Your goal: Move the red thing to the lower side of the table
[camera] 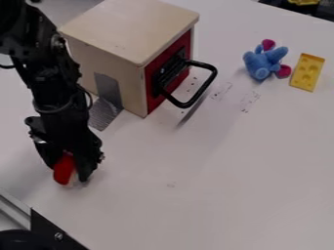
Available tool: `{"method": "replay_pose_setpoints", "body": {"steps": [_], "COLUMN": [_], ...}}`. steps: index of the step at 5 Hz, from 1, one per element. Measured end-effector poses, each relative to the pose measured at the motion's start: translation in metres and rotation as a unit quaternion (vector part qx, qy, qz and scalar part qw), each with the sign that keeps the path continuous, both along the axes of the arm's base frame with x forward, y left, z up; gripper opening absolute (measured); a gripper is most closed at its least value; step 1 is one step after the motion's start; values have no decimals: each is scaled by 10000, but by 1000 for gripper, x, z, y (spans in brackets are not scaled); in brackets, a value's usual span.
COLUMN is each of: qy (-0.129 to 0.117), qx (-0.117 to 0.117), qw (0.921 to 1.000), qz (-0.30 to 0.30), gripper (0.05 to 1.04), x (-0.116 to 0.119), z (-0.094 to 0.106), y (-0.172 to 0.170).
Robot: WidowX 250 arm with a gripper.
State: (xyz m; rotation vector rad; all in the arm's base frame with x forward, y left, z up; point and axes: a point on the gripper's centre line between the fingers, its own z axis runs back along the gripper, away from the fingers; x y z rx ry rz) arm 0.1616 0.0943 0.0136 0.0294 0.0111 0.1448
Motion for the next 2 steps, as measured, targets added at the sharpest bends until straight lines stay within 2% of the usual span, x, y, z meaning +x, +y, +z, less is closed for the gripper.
{"method": "replay_pose_setpoints", "body": {"steps": [1,2], "qy": [-267,-707], "qx": [63,201], "qw": [9996,9971], "qz": [-57,-215], "gripper": [1003,999], "x": [2,1], "z": [25,72], "y": [-1,3]}}
